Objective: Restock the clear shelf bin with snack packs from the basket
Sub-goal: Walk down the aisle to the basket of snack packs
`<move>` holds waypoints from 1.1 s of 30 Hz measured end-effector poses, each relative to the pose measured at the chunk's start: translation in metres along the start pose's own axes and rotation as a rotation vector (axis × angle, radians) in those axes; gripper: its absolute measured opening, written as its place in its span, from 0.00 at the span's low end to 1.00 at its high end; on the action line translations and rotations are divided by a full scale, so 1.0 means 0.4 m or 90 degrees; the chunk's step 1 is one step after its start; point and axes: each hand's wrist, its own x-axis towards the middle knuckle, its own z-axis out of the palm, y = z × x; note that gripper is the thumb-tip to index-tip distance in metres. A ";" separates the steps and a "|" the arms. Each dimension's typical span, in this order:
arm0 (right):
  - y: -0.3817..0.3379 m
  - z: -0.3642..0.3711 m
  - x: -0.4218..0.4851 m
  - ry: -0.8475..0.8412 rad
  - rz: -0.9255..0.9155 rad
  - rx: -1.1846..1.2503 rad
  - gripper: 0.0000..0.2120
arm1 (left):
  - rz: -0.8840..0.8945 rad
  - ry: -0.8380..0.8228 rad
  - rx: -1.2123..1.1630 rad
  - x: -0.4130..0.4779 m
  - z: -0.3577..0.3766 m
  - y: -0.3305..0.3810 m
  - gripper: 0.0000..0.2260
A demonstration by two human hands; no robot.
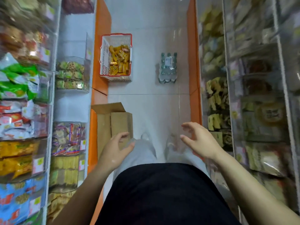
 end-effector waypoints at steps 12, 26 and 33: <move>-0.238 -0.231 0.540 -0.062 0.000 -0.058 0.22 | 0.025 0.006 -0.027 0.544 -0.290 0.209 0.21; -0.116 -0.634 1.024 -0.060 0.116 -0.020 0.19 | 0.066 -0.082 -0.030 1.156 -0.352 0.724 0.27; -0.354 -0.782 1.390 -0.087 -0.006 -0.061 0.19 | -0.058 0.022 -0.078 1.259 -0.545 0.707 0.18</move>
